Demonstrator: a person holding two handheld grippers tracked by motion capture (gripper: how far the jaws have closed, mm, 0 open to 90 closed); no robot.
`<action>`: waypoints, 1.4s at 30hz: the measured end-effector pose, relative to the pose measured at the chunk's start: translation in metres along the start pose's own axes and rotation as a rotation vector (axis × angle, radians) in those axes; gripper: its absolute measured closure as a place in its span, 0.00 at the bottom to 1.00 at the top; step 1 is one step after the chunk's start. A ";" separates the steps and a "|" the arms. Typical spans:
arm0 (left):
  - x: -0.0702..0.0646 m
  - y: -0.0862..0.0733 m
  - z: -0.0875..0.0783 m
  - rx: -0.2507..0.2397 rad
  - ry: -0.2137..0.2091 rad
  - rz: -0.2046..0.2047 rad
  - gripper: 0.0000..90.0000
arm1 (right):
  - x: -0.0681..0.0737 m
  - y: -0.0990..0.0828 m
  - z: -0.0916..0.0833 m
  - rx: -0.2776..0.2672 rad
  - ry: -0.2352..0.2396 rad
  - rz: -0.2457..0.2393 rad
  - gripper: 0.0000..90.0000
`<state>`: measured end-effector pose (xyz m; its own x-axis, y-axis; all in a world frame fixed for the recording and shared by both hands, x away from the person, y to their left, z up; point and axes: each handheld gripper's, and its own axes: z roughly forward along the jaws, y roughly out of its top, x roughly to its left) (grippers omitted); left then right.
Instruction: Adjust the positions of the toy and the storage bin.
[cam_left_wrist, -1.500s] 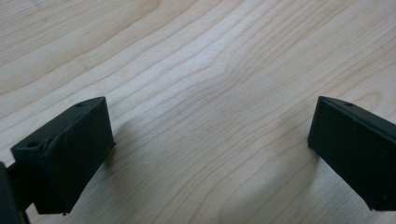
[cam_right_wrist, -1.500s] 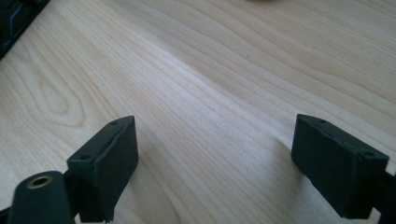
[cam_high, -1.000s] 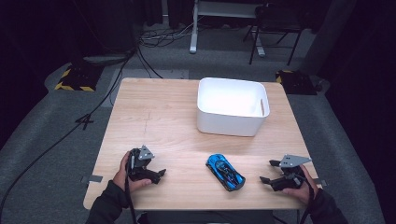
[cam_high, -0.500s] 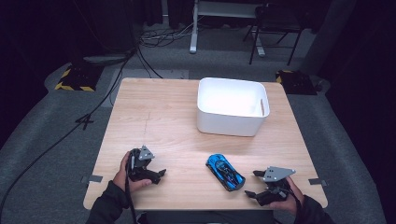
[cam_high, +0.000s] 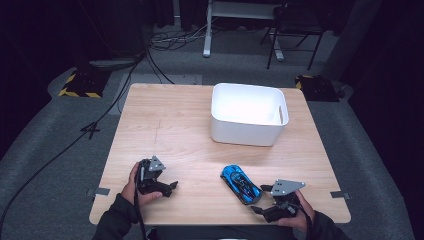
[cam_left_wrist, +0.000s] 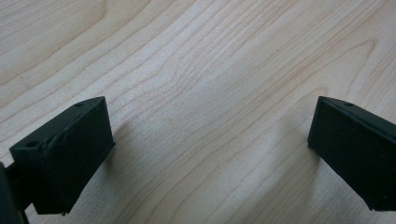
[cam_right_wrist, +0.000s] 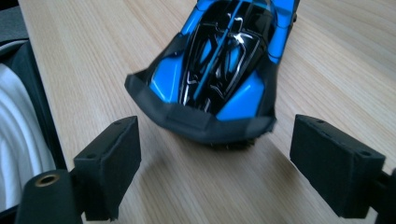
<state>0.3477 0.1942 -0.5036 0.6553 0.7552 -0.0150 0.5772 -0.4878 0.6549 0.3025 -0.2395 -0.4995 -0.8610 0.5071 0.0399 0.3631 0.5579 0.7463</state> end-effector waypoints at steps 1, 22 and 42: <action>0.000 0.000 0.000 -0.001 -0.002 -0.001 0.00 | 0.004 0.003 0.003 -0.005 -0.002 0.013 0.18; -0.001 0.000 0.000 0.000 0.001 -0.002 0.01 | 0.011 0.024 0.033 0.015 -0.113 0.012 0.20; -0.002 0.000 0.000 0.002 -0.002 -0.009 0.01 | -0.018 0.009 0.010 0.008 -0.100 -0.022 0.27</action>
<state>0.3463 0.1932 -0.5038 0.6509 0.7588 -0.0221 0.5838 -0.4818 0.6535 0.3247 -0.2377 -0.5002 -0.8289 0.5578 -0.0430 0.3482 0.5745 0.7408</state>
